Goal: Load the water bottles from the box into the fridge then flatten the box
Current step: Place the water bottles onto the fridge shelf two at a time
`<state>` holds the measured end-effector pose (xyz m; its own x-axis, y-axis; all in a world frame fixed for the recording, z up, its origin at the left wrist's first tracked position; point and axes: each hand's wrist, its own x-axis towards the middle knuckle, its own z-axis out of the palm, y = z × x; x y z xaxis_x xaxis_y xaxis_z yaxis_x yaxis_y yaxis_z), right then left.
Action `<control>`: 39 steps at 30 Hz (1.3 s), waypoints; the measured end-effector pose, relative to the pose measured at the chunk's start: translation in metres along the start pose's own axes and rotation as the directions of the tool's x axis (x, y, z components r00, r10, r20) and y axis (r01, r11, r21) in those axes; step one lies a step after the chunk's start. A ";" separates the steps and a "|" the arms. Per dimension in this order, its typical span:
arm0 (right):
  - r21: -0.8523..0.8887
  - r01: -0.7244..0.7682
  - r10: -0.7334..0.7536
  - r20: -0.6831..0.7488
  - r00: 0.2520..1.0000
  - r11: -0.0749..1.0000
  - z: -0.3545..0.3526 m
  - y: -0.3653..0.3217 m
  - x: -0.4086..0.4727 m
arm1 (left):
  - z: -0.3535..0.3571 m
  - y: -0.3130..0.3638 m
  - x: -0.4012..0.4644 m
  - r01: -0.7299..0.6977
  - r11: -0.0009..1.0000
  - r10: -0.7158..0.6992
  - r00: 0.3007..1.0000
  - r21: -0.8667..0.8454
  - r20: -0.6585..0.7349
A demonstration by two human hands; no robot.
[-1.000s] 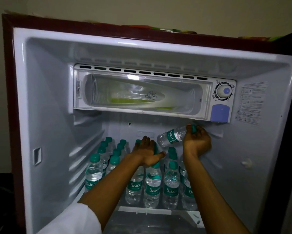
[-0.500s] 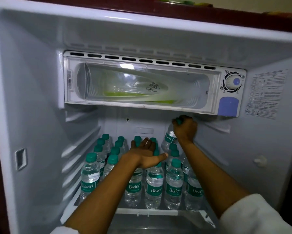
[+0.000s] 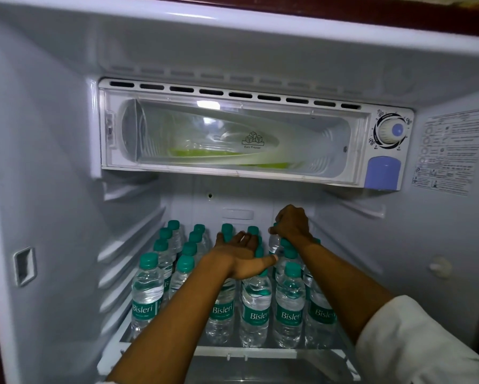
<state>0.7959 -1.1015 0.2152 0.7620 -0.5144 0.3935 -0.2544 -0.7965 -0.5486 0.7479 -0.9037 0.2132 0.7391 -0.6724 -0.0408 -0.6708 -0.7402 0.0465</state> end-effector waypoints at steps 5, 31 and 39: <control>-0.094 -0.075 0.078 0.038 0.996 0.993 0.002 0.002 0.004 | 0.000 0.000 0.001 0.003 1.000 -0.003 1.000 0.000 -0.003; -0.241 -0.087 0.105 0.061 0.993 0.967 0.006 -0.002 0.010 | 0.000 0.002 -0.001 0.007 1.000 -0.006 1.000 0.021 -0.015; -0.238 -0.075 0.096 0.081 0.992 0.968 0.003 -0.001 0.010 | 0.000 0.004 -0.003 0.013 1.000 -0.013 1.000 0.024 -0.021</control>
<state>0.8055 -1.1053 0.2172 0.7798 -0.5612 0.2774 -0.4449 -0.8085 -0.3851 0.7434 -0.9047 0.2138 0.7488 -0.6624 -0.0207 -0.6621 -0.7491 0.0220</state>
